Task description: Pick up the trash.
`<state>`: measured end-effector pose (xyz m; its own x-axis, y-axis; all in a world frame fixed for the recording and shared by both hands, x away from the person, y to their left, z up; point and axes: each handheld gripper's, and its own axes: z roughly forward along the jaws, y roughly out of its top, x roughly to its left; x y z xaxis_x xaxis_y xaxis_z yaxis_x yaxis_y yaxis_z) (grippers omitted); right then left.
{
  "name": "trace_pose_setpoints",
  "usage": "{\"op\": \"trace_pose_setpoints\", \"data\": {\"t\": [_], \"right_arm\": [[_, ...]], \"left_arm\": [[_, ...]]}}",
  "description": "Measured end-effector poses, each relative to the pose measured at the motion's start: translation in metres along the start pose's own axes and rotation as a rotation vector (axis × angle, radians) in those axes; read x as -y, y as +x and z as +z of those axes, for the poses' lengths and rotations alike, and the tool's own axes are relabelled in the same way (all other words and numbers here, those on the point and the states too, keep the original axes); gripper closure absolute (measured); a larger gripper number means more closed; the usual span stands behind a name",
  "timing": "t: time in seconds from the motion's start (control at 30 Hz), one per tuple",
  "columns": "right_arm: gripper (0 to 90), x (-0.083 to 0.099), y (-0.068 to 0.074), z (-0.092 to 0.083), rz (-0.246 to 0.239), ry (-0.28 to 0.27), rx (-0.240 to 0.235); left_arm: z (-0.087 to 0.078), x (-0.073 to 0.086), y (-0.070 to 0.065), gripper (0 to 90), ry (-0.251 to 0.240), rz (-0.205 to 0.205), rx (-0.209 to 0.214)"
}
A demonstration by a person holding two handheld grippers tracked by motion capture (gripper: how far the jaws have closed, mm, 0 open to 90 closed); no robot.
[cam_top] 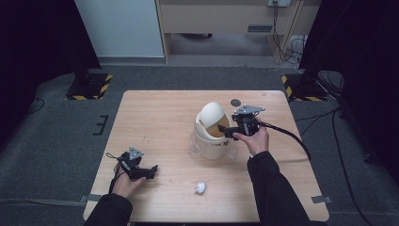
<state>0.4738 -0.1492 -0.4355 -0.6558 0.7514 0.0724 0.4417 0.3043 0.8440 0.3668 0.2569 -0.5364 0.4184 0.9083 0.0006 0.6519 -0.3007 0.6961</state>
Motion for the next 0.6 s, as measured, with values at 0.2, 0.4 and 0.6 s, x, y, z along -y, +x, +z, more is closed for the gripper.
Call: {"op": "trace_pose_setpoints", "data": {"t": [0.2,0.4,0.6], "right_arm": [[21.8,0.002,-0.002,0.005,0.013,0.004,0.006],[22.5,0.001,-0.003,-0.008,0.017,-0.017,-0.001],[22.4,-0.004,-0.006,-0.029,0.037,-0.075,-0.019]], "left_arm": [[0.0,0.0,0.0,0.0,0.0,0.0,0.0],[0.0,0.0,0.0,0.0,0.0,0.0,0.0],[0.0,0.0,0.0,0.0,0.0,0.0,0.0]]}}
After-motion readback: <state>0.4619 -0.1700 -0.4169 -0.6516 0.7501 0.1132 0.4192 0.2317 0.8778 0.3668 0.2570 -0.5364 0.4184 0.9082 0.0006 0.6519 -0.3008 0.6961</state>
